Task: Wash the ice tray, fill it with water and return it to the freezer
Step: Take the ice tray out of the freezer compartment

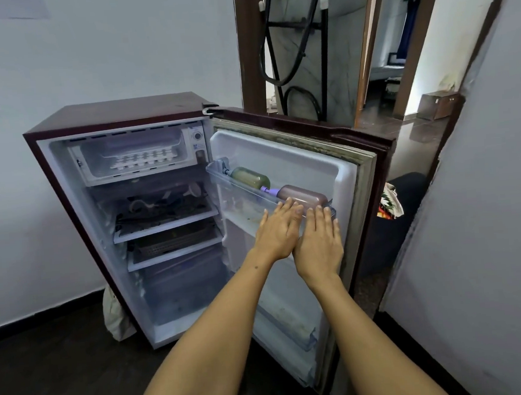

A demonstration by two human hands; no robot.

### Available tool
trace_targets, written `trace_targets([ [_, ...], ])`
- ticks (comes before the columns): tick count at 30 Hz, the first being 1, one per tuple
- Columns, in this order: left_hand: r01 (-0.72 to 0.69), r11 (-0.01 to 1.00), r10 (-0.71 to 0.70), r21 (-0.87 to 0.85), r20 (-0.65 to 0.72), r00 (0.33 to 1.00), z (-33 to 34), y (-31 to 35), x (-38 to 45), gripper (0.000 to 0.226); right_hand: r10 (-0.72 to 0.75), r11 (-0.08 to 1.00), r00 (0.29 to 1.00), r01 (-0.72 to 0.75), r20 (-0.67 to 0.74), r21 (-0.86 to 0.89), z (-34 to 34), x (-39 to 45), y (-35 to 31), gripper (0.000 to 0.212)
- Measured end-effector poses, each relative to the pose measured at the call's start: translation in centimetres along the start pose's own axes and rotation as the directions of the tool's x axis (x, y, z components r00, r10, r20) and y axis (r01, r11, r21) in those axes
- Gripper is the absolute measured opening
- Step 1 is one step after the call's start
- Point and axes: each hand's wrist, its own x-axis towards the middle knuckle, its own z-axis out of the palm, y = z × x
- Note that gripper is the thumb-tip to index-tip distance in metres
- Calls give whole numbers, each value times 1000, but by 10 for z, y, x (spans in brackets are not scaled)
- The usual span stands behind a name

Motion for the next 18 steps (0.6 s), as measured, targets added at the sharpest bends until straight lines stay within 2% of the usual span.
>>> trace_targets([
  [9, -6, 999, 4, 48, 50, 999, 14, 16, 27, 54, 85, 996, 995, -87, 47, 32, 2, 26, 25, 65],
  [14, 44, 997, -46, -57, -42, 998, 14, 10, 22, 56, 156, 981, 987, -160, 43, 108, 3, 40, 26, 60],
  [18, 146, 977, -165, -154, -125, 978, 0, -11, 13, 53, 232, 927, 972, -232, 35, 295, 5, 50, 9, 55],
])
